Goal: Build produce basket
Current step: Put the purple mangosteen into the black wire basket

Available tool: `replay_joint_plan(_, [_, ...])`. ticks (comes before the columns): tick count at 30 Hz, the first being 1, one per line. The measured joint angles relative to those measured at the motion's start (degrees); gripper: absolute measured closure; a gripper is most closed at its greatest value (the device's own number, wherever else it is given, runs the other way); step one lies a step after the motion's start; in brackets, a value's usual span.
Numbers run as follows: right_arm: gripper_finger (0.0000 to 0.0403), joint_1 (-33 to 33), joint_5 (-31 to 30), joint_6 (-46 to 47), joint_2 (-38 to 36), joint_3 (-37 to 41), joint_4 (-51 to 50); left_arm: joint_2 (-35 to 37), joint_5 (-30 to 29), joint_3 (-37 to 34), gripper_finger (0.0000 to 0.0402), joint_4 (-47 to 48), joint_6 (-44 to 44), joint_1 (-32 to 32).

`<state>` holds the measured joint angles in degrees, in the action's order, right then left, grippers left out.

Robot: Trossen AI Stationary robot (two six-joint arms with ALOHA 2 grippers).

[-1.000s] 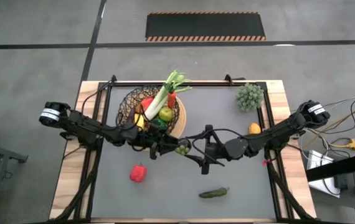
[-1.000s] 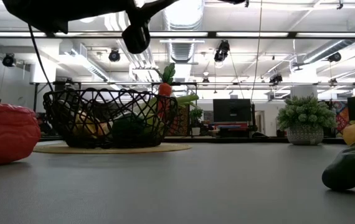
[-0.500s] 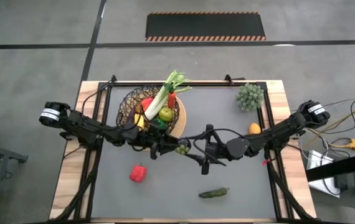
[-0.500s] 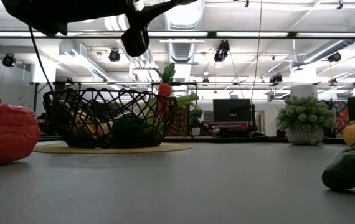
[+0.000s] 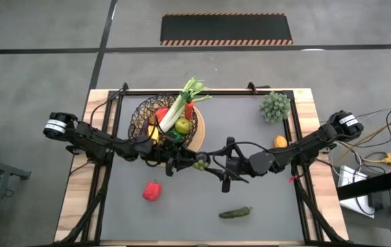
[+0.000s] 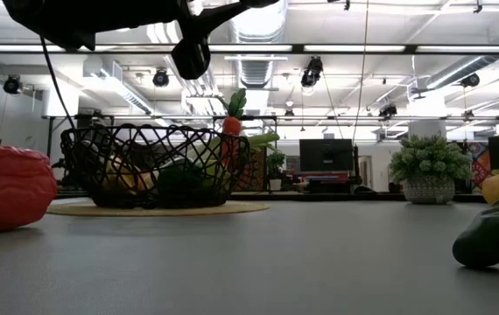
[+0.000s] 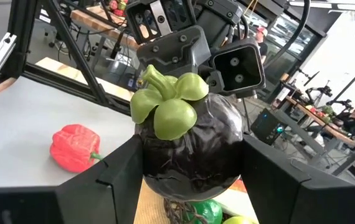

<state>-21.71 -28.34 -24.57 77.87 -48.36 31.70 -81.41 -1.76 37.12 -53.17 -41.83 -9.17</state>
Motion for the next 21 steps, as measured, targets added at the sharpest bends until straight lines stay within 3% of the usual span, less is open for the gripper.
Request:
replay_joint_plan(4, [0.0185, 0.00, -0.03, 2.22, 0.00, 0.00, -0.24, 0.00, 0.73, -0.07, 0.0190, 0.16, 0.34, 0.18])
replay_joint_plan(13, [0.0185, -0.04, 0.00, 10.69, -1.47, 0.00, -3.32, 0.08, 3.87, -0.96, 0.0097, 0.25, 6.68, 0.64])
replay_joint_plan(21, [0.0184, -0.02, -0.20, 25.09, -5.73, 0.00, -15.66, 0.93, 7.48, -1.01, 0.0089, 0.28, 23.68, 0.70])
